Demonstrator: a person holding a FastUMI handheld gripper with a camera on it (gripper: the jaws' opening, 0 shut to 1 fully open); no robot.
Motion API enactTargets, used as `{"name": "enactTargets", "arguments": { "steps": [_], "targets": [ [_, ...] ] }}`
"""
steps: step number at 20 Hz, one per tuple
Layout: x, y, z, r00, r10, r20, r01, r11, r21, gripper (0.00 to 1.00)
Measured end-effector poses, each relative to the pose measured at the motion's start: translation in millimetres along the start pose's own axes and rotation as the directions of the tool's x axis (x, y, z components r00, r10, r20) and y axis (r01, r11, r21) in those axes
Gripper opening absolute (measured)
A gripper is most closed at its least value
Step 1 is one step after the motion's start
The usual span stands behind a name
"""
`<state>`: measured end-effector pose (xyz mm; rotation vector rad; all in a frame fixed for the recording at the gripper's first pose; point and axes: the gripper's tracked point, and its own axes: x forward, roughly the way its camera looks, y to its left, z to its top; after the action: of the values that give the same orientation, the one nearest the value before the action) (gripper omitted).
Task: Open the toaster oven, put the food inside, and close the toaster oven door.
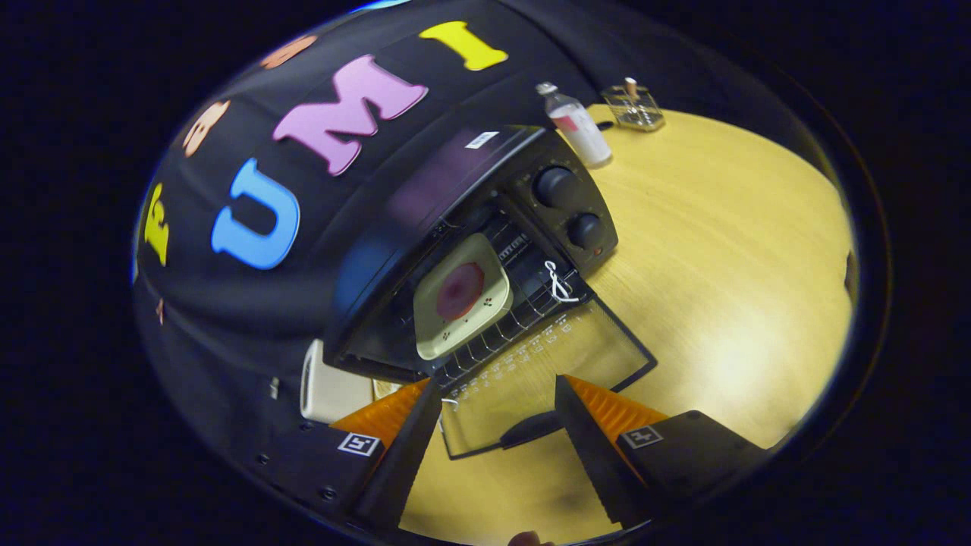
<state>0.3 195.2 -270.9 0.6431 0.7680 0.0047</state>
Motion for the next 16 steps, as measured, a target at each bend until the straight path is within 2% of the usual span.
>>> {"name": "enactTargets", "arguments": {
  "steps": [3,6,9,16],
  "targets": [
    [-4,-6,-16,0.999,-0.035,-0.015,0.031,0.972,-0.232,0.99],
    [-6,-13,-34,0.997,-0.071,-0.029,0.055,0.927,-0.371,0.99],
    [-4,-18,-57,0.993,-0.099,-0.069,0.059,0.895,-0.442,0.99],
    [26,-33,-107,0.965,-0.196,-0.174,0.083,0.858,-0.508,0.99]
  ]
}}
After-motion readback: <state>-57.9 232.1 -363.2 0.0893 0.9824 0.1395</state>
